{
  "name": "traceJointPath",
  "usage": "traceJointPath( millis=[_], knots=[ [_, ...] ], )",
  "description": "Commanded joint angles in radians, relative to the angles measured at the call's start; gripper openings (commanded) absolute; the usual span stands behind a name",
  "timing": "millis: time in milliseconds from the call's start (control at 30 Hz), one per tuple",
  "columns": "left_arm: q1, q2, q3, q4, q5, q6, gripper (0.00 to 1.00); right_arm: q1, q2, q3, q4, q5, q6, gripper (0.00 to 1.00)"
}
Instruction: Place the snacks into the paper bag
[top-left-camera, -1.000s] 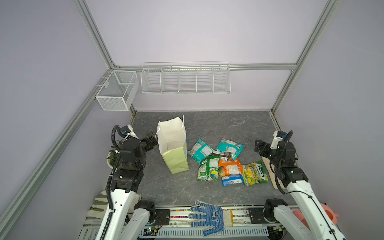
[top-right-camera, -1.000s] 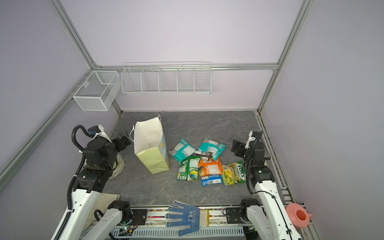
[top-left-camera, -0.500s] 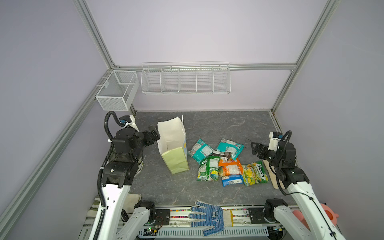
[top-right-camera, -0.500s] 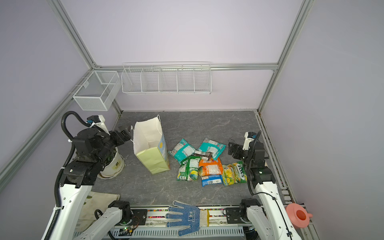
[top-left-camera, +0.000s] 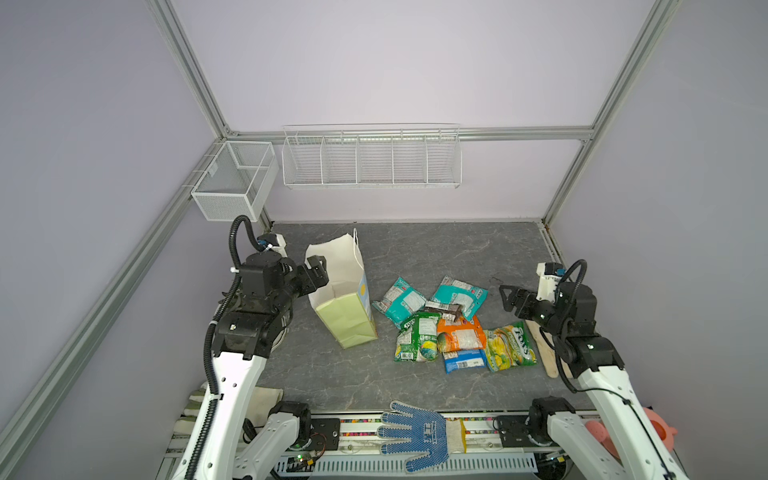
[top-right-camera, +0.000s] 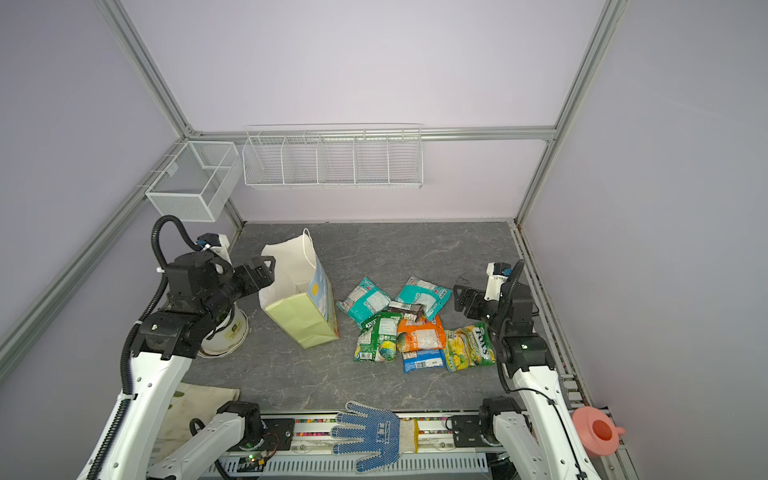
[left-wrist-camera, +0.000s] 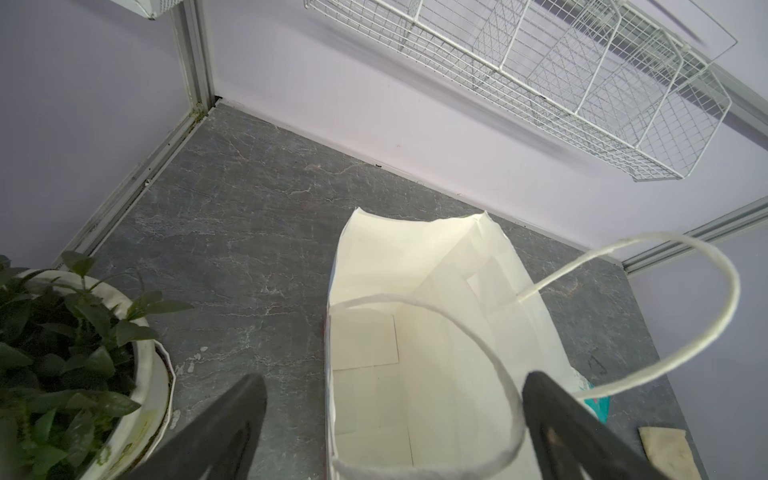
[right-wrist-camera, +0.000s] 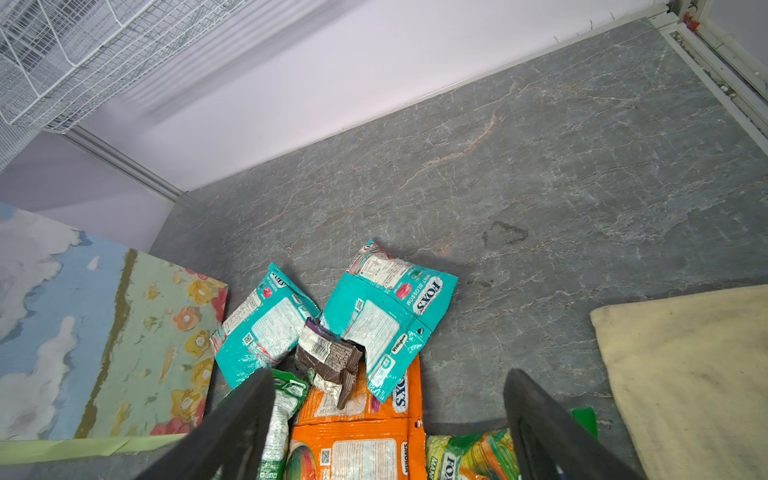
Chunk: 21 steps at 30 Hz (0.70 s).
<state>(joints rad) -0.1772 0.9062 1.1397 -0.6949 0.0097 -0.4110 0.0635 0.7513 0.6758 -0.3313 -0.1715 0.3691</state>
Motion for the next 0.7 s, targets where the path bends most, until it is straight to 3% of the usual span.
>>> traceJointPath(
  millis=[0,433,667],
  knots=[
    [-0.007,-0.012,0.002,-0.039,0.028,-0.014,0.99,0.004,-0.015,0.032,-0.015,-0.023,-0.006,0.89],
    [-0.007,-0.050,0.154,-0.124,0.035,0.003,0.99,0.009,-0.012,0.070,-0.035,-0.043,-0.009,0.89],
    [-0.008,-0.020,0.124,-0.143,0.090,0.003,0.99,0.012,-0.021,0.062,-0.038,-0.053,-0.007,0.89]
  ],
)
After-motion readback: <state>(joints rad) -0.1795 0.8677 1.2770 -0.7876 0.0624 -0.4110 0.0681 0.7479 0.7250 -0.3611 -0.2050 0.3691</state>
